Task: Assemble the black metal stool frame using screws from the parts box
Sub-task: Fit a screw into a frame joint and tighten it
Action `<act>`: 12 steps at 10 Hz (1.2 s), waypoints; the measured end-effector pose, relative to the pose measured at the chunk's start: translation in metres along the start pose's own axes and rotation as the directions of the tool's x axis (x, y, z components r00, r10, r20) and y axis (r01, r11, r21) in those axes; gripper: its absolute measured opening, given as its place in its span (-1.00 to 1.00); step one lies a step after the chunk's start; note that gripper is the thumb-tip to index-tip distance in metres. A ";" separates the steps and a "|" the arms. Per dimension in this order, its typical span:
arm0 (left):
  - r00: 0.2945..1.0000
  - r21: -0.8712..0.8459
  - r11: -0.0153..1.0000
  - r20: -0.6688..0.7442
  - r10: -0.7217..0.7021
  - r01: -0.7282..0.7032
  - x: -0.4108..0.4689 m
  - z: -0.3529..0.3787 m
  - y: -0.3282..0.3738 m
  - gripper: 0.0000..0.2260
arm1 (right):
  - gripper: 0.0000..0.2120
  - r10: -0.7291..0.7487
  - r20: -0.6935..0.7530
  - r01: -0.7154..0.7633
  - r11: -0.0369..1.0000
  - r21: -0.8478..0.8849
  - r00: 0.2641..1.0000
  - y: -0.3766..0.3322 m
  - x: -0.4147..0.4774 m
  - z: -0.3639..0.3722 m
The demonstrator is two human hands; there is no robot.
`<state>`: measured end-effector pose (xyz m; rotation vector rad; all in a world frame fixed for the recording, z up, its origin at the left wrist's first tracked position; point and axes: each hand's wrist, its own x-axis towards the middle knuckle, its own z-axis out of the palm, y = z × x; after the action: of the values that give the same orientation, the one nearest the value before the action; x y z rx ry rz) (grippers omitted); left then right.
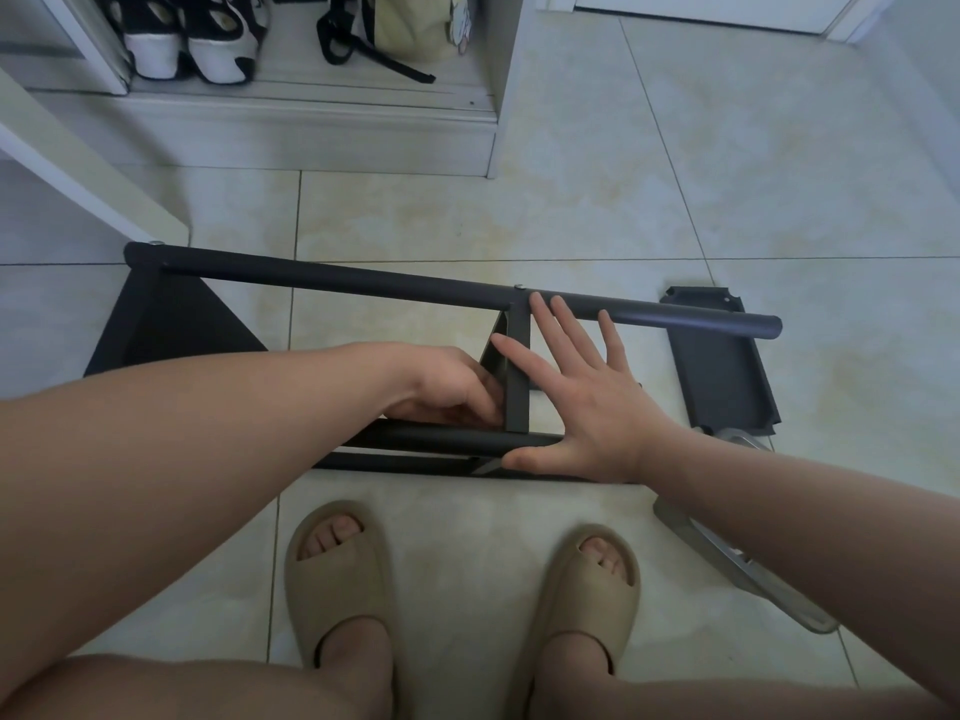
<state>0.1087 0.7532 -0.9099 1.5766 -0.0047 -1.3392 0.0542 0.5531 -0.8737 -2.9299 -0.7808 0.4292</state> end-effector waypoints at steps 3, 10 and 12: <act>0.996 0.107 0.994 -0.084 0.000 0.009 0.005 0.001 -0.003 -0.74 | 0.05 0.001 -0.002 -0.001 1.000 0.008 1.000 0.001 0.000 0.000; 0.996 0.037 0.996 -0.026 -0.081 0.082 0.004 0.001 -0.003 -0.73 | 0.05 0.003 -0.004 -0.002 1.000 0.007 1.000 0.000 0.000 0.000; 0.999 -0.008 0.999 -0.006 -0.044 0.044 0.006 0.001 -0.004 -0.68 | 0.04 0.002 -0.006 -0.002 1.000 0.011 1.000 0.000 0.000 -0.001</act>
<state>0.1082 0.7509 -0.9169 1.5825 0.0391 -1.3674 0.0544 0.5526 -0.8732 -2.9203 -0.7724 0.4241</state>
